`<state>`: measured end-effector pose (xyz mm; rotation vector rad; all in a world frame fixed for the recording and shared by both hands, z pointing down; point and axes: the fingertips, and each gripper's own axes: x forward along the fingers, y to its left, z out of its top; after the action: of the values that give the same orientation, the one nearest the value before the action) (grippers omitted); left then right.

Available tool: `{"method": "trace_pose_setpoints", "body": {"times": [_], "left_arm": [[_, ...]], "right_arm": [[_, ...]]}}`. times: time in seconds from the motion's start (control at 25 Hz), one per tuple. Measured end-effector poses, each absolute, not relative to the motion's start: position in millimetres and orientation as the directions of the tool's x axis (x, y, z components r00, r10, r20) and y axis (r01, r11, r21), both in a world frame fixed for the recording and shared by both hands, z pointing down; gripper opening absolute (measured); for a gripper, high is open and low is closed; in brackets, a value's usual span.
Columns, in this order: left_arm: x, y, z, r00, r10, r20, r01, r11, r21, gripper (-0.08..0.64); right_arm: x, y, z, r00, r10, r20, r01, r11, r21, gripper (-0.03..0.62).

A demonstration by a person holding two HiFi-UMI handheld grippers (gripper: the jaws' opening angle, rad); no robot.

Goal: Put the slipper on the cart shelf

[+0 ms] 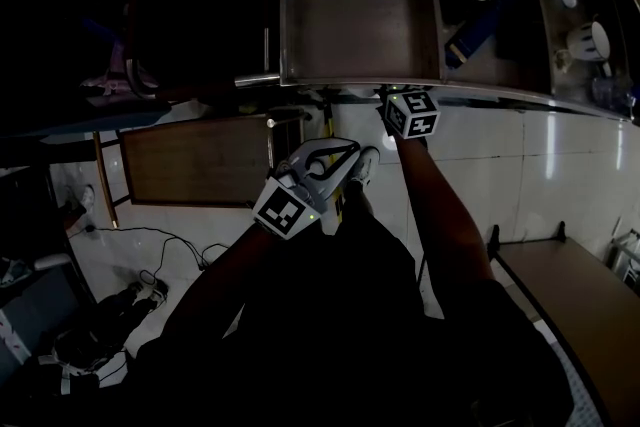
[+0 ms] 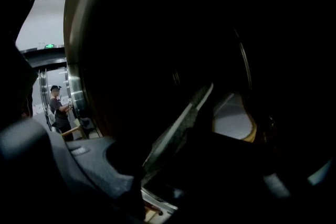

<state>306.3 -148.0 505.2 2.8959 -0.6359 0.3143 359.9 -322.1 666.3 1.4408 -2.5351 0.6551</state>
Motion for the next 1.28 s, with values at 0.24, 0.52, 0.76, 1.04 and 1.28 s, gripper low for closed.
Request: {"method": "trace_pose_setpoints", "body": {"times": [0.24, 0.52, 0.76, 1.04, 1.28], "left_arm": [[306.5, -147.4, 507.1, 0.886, -0.398, 0.237, -0.432, -0.894, 0.116, 0.002], [302.1, -147.5, 501.9, 0.885, -0.406, 0.228, -0.438, -0.892, 0.112, 0.002], [290.0, -147.8, 495.5, 0.887, -0.408, 0.215, -0.438, -0.891, 0.116, 0.002], [263.0, -143.8, 488.1, 0.887, -0.419, 0.196, -0.435, -0.899, 0.049, 0.002], [223.2, -131.6, 477.1, 0.880, -0.447, 0.162, -0.463, -0.884, 0.073, 0.002]], "right_arm": [[378.5, -327.0, 665.7, -0.404, -0.828, 0.388, -0.912, 0.396, -0.103, 0.317], [378.6, -313.0, 659.6, -0.432, -0.809, 0.399, -0.899, 0.420, -0.122, 0.331], [370.0, -271.1, 643.5, -0.472, -0.787, 0.398, -0.879, 0.452, -0.151, 0.330], [331.0, -213.5, 591.0, -0.538, -0.774, 0.335, -0.839, 0.529, -0.127, 0.330], [283.0, -169.9, 530.9, -0.618, -0.743, 0.258, -0.783, 0.612, -0.112, 0.313]]}}
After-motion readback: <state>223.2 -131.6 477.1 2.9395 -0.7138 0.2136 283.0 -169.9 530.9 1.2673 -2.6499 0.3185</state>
